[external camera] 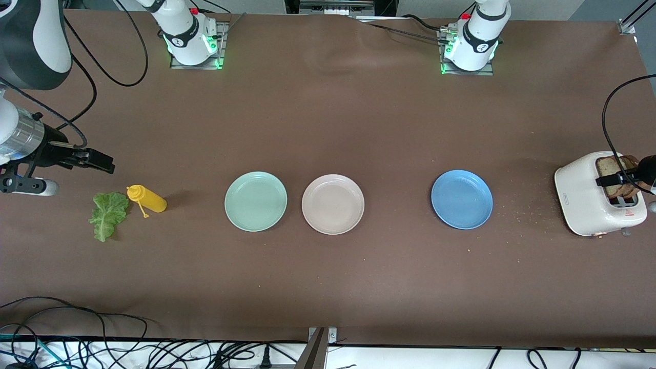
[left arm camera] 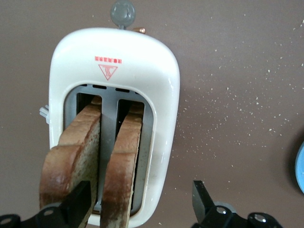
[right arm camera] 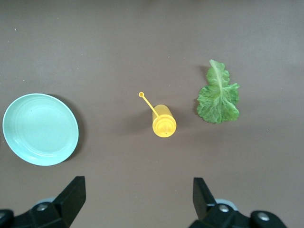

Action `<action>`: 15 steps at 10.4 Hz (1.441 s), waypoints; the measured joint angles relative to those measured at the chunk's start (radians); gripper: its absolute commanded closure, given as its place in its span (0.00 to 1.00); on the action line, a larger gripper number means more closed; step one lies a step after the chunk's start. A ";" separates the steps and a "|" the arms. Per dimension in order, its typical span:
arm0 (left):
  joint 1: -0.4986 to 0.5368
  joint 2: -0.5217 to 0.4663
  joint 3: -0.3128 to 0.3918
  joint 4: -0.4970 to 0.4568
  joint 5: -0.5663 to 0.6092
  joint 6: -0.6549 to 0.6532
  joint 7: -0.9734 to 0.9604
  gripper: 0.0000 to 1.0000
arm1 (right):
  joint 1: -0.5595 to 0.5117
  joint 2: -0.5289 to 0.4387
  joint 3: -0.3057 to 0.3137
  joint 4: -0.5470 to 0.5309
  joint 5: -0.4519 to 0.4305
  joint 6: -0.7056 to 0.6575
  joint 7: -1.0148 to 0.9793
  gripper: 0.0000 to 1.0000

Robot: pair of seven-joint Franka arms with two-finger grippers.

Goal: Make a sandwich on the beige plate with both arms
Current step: 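Lift the bread slice up out of the toaster with the left gripper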

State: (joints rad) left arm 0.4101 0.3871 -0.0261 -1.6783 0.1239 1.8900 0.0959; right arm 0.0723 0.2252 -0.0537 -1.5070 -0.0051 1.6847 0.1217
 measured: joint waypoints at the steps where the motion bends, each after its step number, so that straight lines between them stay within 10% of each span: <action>1: 0.000 -0.018 0.000 -0.024 0.000 0.006 0.002 0.19 | 0.000 0.000 0.000 0.000 0.000 0.000 0.000 0.00; 9: 0.033 -0.105 0.000 -0.164 0.042 0.118 0.092 1.00 | 0.000 0.000 0.000 0.000 0.000 0.000 0.000 0.00; 15: 0.033 -0.112 -0.005 -0.129 0.062 0.109 0.171 1.00 | 0.000 0.000 0.000 0.000 0.000 0.000 0.000 0.00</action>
State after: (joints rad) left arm 0.4428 0.2749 -0.0308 -1.8073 0.1863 1.9990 0.2672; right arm 0.0719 0.2252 -0.0538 -1.5070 -0.0047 1.6847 0.1217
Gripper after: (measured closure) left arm 0.872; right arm 0.000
